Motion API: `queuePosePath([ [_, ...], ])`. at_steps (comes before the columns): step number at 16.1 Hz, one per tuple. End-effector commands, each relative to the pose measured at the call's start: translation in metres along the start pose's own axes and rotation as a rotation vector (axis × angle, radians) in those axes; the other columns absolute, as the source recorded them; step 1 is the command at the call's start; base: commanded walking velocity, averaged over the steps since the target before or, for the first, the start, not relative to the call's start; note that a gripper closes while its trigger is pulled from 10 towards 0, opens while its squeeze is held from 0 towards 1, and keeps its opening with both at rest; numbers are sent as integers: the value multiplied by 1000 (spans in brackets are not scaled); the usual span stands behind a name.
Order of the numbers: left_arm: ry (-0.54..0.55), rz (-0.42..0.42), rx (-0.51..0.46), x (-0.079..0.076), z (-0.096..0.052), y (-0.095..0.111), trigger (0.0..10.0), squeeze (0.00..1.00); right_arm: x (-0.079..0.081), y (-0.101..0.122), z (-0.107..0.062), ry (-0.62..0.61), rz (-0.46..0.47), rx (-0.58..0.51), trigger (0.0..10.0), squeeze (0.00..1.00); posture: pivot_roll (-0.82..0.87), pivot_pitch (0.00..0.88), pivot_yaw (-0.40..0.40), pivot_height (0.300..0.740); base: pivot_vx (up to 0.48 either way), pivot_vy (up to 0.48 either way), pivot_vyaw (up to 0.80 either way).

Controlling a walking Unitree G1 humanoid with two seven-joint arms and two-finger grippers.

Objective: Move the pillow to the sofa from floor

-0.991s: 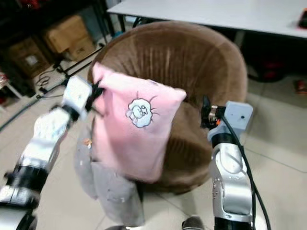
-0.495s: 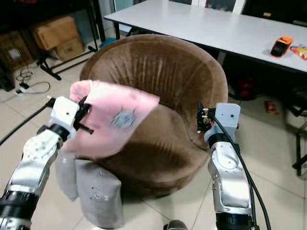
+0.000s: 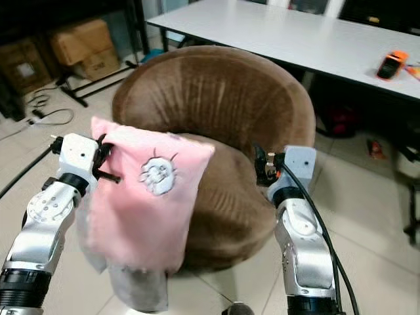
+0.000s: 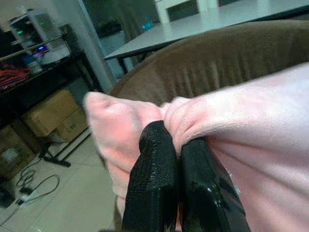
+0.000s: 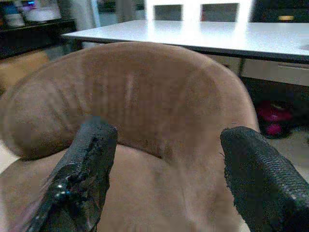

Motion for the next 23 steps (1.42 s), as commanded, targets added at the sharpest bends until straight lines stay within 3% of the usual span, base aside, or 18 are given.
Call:
queuePosePath([
  [1, 21, 37, -62, 2, 2, 17, 10000, 0, -5, -1, -2, -27, 2, 4, 10000, 0, -98, 0, 50, 740, 0, 0, -800],
  [8, 17, 35, -63, -9, 8, 21, 10000, 0, -1, -1, 4, -34, -25, -4, 10000, 0, -90, 0, 58, 740, 0, -129, -107],
  [19, 30, 37, -65, -6, 13, 21, 10000, 0, 1, -5, 9, -22, -37, 24, 10000, 0, -87, 0, 59, 740, 0, -313, 0],
  [23, 66, 18, -41, 0, 8, 11, 10000, 0, 4, -5, 10, -6, -52, 10, 10000, 0, -82, 0, 60, 740, 0, -288, 0],
])
Point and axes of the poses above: a point about 5 cm out from each wrist's last joint towards the gripper, its own z axis pointing out of the wrist towards the gripper, its own y axis along the axis of the wrist's last joint, x = y × z, the point moved 2 cm from there along z, pointing out of the wrist towards the gripper, and after that the axes turned 3 degrees about z, right-handed, at the moved point
